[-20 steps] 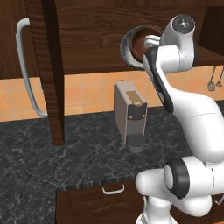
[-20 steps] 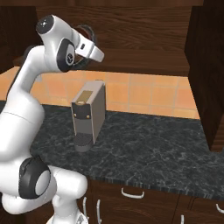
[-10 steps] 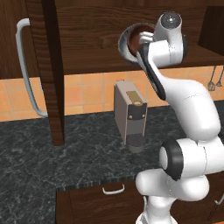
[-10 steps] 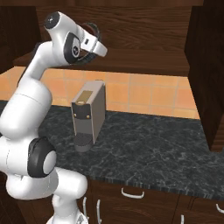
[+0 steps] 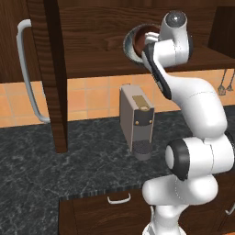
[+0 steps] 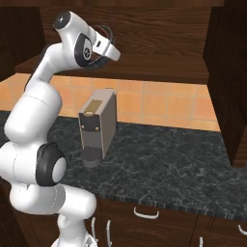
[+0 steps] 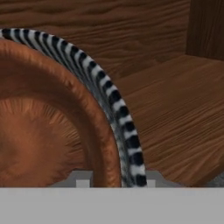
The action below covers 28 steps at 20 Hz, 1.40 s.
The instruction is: Pick up the bowls on the counter and stack them on top of one another in the open cabinet. Place the smaller bowl on top of the larger bowl.
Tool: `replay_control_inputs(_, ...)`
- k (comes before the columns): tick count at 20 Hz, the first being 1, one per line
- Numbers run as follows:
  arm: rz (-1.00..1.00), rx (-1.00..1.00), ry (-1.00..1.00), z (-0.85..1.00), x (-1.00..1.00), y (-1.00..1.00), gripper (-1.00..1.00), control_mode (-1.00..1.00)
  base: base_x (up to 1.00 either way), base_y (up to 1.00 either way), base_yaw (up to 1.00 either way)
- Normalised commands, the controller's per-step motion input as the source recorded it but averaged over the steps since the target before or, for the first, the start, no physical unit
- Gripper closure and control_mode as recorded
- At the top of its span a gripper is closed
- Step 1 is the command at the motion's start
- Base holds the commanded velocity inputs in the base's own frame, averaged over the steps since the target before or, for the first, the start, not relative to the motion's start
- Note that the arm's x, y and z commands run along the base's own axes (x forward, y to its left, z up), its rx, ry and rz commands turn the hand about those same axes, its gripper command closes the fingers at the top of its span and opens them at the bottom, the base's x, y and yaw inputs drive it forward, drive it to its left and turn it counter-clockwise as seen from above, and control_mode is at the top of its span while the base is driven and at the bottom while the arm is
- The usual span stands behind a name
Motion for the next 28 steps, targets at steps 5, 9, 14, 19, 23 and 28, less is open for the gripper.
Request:
replay_control_inputs(5, 0.0, 0.0, 0.0, -0.06, 0.0, 0.18, -1.0, -1.0, 0.0, 0.0, 0.0)
replay_control_inputs(9, 0.0, 0.0, 0.02, -0.02, 0.0, 0.09, -1.0, -1.0, 0.0, 0.0, 0.0)
replay_control_inputs(14, 0.0, 0.0, 0.04, 0.0, 0.05, 0.1, -1.0, -1.0, 0.0, 0.0, 0.0)
replay_control_inputs(19, 0.0, -0.01, 0.02, 0.0, 0.28, 0.14, -1.0, -1.0, 0.0, 0.0, 0.0)
replay_control_inputs(23, 0.0, -0.01, 0.0, -0.01, 0.17, 0.04, -1.0, -1.0, 0.0, 0.0, 0.0)
replay_control_inputs(28, 0.0, -0.02, 0.01, -0.45, 0.15, -0.08, -1.0, -1.0, 0.0, 0.0, 0.0)
